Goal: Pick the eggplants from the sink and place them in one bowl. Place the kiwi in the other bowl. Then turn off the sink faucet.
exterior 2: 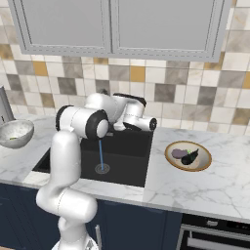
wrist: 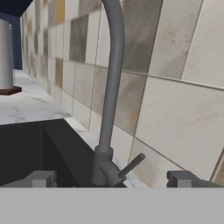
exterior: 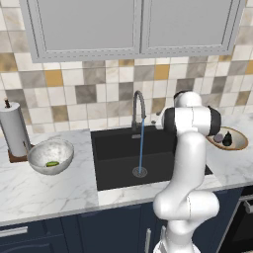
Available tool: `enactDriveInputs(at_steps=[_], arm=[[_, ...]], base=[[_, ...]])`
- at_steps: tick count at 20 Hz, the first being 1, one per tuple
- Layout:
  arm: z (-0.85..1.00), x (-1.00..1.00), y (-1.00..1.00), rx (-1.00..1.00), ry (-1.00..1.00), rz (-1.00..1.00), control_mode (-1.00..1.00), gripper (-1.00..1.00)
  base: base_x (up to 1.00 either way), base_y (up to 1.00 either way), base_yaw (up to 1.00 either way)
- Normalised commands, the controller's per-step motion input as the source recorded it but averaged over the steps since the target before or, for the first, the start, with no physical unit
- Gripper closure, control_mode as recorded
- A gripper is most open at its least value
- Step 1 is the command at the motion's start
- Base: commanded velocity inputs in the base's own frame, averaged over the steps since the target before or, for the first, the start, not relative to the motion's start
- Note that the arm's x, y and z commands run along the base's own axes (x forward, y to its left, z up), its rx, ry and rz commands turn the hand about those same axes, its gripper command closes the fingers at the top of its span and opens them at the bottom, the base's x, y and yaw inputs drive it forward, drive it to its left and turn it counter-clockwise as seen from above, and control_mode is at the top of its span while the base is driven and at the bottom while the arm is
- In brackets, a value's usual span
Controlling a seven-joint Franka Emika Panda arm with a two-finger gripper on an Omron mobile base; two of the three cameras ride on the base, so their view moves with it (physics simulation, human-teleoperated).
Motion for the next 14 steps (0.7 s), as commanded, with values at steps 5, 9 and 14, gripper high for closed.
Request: enactDriveInputs(at_steps=[5, 9, 14], arm=[[-0.08, 0.07, 0.09, 0.00, 0.00, -0.01, -1.00, -1.00], [-0.01, 0.13, 0.11, 0.00, 0.00, -0.01, -1.00, -1.00], [-0.19, 0.14, 0.00, 0.00, 0.00, 0.00, -1.00, -1.00]], base=[[0.00, 0.00, 0.00], [0.00, 0.00, 0.00], [0.00, 0.00, 0.00]])
